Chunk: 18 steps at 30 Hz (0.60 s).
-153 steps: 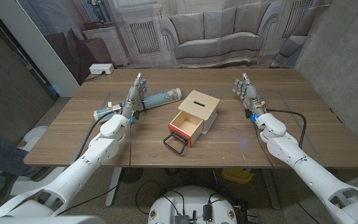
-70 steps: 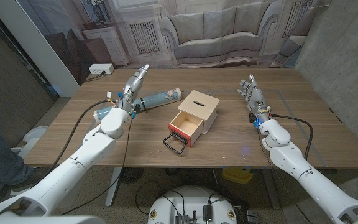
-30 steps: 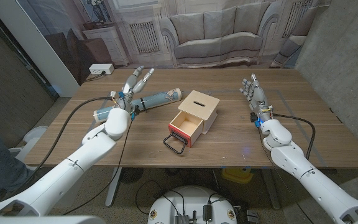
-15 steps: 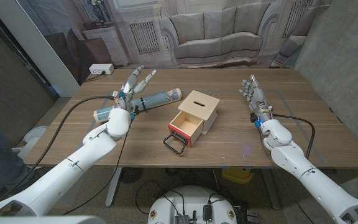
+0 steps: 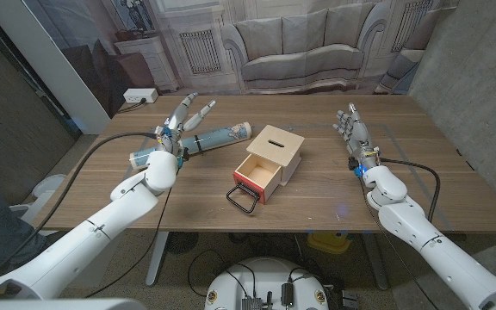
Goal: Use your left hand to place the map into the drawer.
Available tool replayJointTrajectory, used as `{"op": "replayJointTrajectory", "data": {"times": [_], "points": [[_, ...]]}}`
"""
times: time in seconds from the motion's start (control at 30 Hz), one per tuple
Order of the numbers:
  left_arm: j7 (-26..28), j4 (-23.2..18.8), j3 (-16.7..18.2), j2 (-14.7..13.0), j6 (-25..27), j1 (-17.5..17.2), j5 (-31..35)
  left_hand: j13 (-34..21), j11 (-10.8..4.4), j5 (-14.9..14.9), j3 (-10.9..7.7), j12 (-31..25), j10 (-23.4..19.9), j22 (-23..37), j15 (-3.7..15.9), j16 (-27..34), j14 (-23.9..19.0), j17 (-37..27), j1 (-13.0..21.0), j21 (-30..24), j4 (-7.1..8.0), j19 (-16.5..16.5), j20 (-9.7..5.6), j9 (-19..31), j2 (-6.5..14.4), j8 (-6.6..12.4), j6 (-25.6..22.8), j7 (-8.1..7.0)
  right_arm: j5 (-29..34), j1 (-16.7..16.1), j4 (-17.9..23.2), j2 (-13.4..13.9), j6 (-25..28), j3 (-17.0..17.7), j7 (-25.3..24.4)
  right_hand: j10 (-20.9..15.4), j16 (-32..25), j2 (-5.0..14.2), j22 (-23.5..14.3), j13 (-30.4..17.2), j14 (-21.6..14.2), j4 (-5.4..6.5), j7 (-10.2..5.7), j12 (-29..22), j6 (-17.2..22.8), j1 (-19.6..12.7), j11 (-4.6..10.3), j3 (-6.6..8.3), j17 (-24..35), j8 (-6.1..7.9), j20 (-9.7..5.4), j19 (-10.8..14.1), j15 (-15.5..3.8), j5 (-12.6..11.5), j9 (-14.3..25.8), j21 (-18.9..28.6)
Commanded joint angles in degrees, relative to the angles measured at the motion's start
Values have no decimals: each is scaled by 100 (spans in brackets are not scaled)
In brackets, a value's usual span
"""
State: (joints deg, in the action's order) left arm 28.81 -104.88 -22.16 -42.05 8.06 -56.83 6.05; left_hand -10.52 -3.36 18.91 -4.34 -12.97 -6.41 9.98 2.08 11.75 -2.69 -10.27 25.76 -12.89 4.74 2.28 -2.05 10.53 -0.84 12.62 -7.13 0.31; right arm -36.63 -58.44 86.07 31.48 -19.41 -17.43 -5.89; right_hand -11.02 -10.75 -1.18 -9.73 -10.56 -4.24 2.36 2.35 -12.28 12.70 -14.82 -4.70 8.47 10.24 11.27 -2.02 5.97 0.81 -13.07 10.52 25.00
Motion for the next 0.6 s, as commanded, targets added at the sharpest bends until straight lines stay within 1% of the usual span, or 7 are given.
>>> {"op": "replayJointTrajectory", "data": {"times": [0.03,0.1,0.2,0.3,0.37,0.5,0.6], "points": [[110,-63,-158,-128,555,116,556,-35,-19,60,-18,-47,-100,29,84,15,-72,-9,49,-18,-44,-32,-276,16,3,45,-65,14,47,-99,194,30,102,9,-145,-29,-6,39,-29,-5,-19,-30,15,9,42,-6,-1,-1,15,23,-150,59,6,2,29,-7],[80,-28,-181,-141,550,150,576,-35,-14,63,-17,-44,-105,29,93,14,-84,-9,58,-19,-49,-46,-280,16,4,45,-78,5,41,-112,191,12,88,9,-153,-27,-6,41,-29,-5,-20,-31,18,10,41,-7,-2,-2,15,21,-150,61,9,3,29,-13],[126,-72,-252,-167,717,186,770,-36,-25,67,-15,-43,-121,29,100,14,-103,-9,71,-15,-55,-53,-280,16,5,45,-93,1,16,-138,219,7,114,13,-168,-27,-6,43,-30,-5,-21,-33,18,11,41,-8,0,-3,15,20,-149,65,7,4,29,-19],[100,-78,-268,-182,760,203,802,-36,-39,72,-14,-42,-138,29,102,12,-119,-8,85,-16,-62,-72,-280,16,5,41,-101,-2,71,-173,261,28,115,3,-206,-30,-6,46,-30,-5,-22,-34,13,10,43,-8,-10,-4,15,19,-146,67,11,6,30,-27],[52,-78,-274,-199,763,220,794,-36,-34,75,-13,-40,-143,29,104,9,-122,-8,93,-16,-66,-82,-281,16,4,38,-101,-8,62,-199,244,-9,60,4,-208,-31,-7,50,-30,-5,-24,-35,16,9,44,-10,-8,-4,15,19,-147,68,12,7,30,-33],[-24,-344,-332,-319,1184,233,1057,-37,-32,81,-11,-39,-157,28,98,4,-127,-8,107,-13,-74,-91,-277,17,3,34,-108,-12,14,-206,192,-60,5,-1,-163,-32,-6,51,-31,-5,-24,-36,20,9,47,-11,-9,-5,15,18,-146,68,20,9,30,-40],[-89,-458,-285,-378,1265,208,1050,-37,-15,85,-9,-38,-169,28,102,5,-143,-8,119,-13,-80,-104,-278,17,2,31,-111,-10,43,-200,246,-32,41,-4,-183,-34,-6,52,-31,-5,-25,-38,14,9,47,-11,-2,-6,15,18,-144,70,16,10,30,-46]]}}
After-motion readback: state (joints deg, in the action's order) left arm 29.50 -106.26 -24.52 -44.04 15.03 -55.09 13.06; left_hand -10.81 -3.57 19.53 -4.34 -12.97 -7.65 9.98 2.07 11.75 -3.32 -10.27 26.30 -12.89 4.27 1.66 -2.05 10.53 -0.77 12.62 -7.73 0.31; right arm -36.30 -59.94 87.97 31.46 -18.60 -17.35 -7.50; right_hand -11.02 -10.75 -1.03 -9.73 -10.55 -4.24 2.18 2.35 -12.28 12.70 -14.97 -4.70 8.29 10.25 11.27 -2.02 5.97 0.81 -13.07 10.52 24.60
